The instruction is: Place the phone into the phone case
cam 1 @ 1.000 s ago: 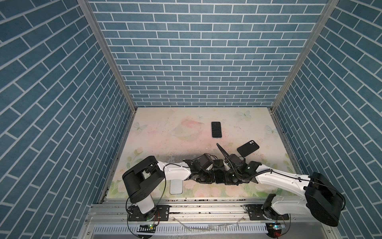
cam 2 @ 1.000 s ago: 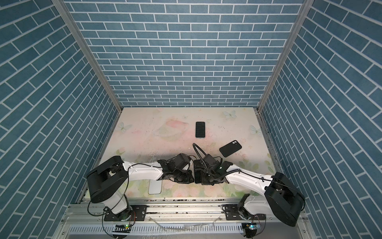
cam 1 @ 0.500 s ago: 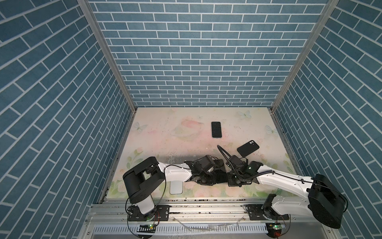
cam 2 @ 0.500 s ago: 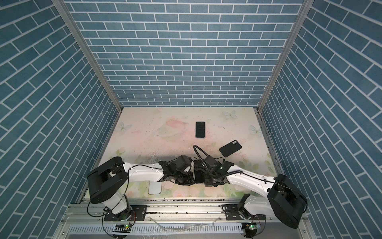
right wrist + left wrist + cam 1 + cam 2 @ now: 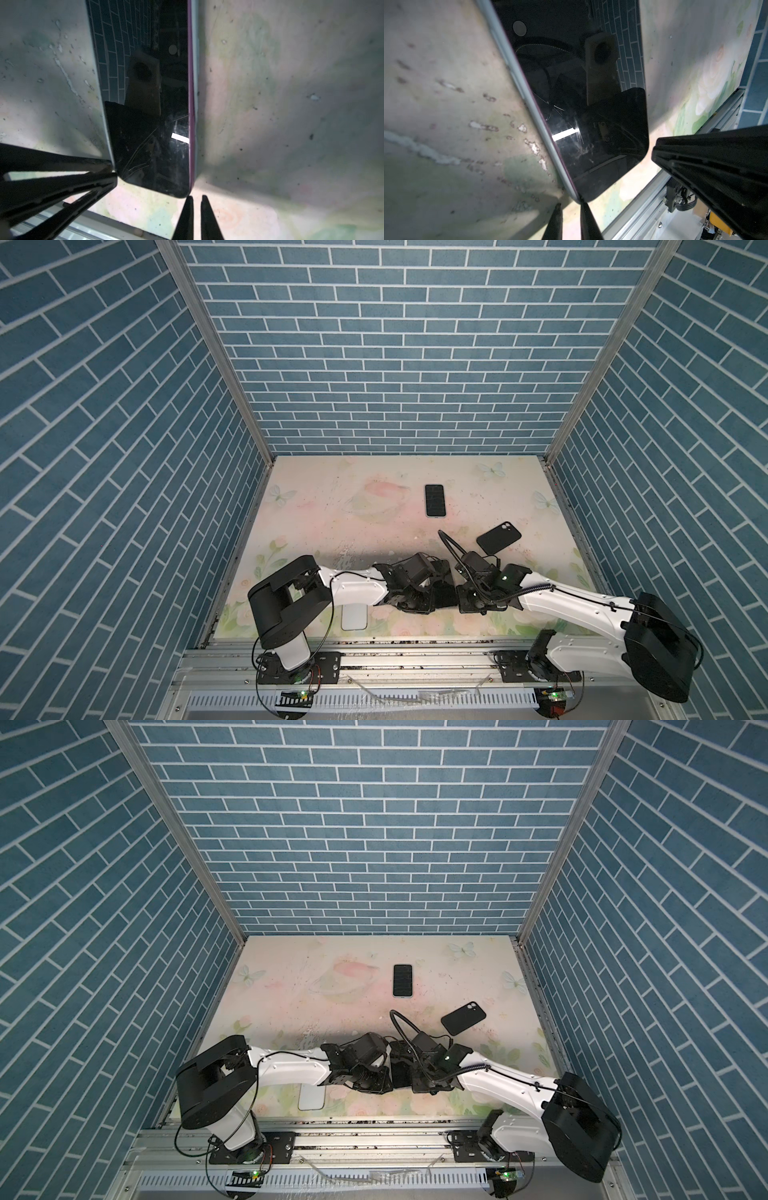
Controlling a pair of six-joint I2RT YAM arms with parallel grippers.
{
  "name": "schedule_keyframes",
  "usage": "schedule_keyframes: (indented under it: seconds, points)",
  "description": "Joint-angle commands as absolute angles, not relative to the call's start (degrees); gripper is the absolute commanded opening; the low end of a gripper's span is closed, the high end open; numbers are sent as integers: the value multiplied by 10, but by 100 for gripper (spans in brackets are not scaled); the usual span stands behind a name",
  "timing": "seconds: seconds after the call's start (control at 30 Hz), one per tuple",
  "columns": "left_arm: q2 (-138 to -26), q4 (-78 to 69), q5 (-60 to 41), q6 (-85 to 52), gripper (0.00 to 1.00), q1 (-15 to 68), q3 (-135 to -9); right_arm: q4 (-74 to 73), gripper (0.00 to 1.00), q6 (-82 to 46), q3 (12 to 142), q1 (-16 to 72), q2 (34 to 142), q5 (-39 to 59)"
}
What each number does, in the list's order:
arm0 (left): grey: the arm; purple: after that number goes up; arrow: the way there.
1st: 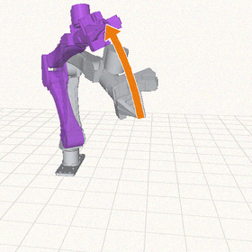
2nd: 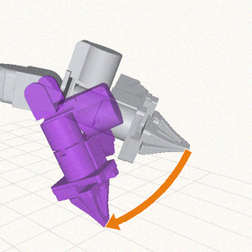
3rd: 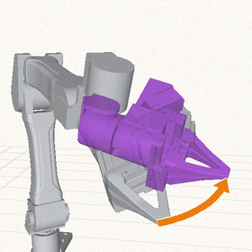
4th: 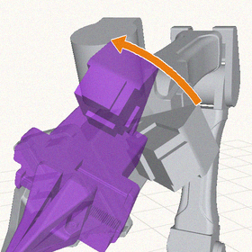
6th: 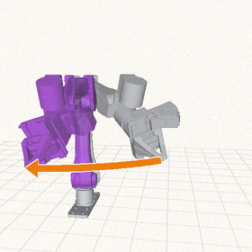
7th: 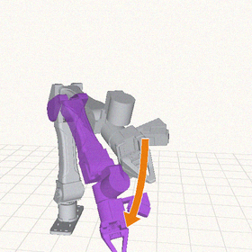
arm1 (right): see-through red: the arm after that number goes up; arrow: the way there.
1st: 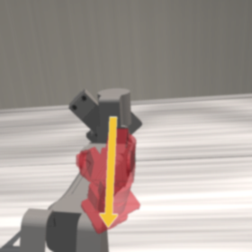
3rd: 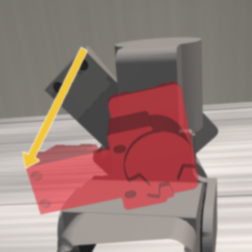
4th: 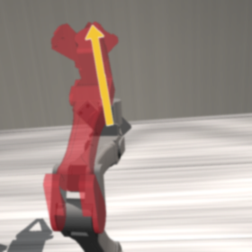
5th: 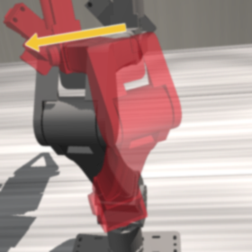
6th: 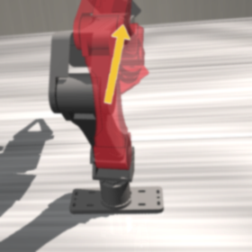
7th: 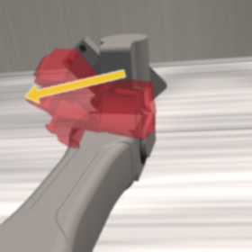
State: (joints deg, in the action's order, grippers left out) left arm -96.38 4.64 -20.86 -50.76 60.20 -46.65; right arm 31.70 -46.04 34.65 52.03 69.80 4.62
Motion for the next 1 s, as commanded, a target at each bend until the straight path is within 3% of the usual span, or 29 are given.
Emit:
schedule_keyframes:
  seconds: [0.0, 0.57, 0.97]
  points:
    - [-975, 60, -198, -504, 20, 605, -482, 326, 11, -454, 348, 522, 694, 33]
    - [-1004, 60, -202, -501, 27, 605, -489, 300, 11, -458, 340, 522, 715, 47]
    - [-1001, 55, -201, -500, 21, 605, -480, 296, 11, -459, 341, 522, 716, 47]
